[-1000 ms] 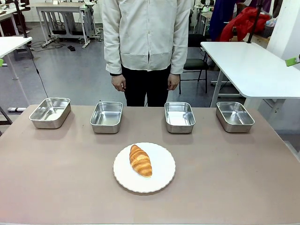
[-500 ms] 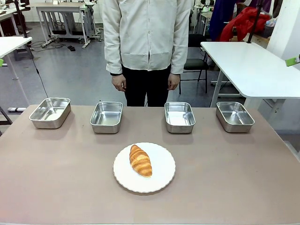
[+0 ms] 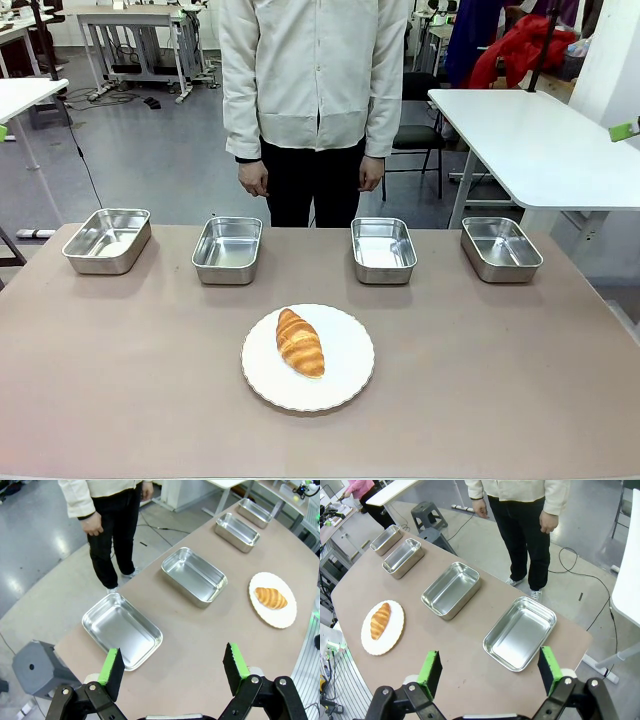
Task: Place the bread in the container.
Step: Place the Butter Roll into the Airtight Container indicated by the human.
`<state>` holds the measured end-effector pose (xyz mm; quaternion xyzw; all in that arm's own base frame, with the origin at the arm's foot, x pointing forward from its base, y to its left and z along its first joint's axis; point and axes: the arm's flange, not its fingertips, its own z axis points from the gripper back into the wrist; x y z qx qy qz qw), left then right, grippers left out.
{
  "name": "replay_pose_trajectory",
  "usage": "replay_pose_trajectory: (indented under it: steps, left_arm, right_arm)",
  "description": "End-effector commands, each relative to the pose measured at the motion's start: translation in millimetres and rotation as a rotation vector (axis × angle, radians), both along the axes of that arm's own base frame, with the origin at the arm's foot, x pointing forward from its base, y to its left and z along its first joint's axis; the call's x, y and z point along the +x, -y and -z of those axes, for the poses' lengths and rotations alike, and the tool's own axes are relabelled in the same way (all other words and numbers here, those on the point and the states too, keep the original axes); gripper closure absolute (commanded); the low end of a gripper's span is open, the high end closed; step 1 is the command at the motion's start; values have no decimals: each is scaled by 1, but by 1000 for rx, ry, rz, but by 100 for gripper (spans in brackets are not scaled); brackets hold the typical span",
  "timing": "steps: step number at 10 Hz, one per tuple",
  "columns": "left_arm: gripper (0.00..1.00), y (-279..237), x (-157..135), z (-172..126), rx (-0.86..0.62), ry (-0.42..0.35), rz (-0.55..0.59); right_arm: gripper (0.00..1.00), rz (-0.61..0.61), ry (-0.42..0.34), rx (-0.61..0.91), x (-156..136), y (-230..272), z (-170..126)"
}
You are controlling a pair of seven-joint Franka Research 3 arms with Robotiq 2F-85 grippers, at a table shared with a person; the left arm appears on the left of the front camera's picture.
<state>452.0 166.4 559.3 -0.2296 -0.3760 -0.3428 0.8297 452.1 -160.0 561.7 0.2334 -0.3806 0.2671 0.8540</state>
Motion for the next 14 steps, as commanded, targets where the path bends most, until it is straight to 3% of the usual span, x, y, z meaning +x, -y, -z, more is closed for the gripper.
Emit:
replay_pose_trajectory:
  steps: [1, 14]
  left_arm:
    - [0, 0, 0, -1, -3, 4, 5]
    - [0, 0, 0, -1, -3, 4, 5]
  right_arm:
    - [0, -6, 12, 9, 1, 0, 0]
    - [0, -6, 12, 9, 1, 0, 0]
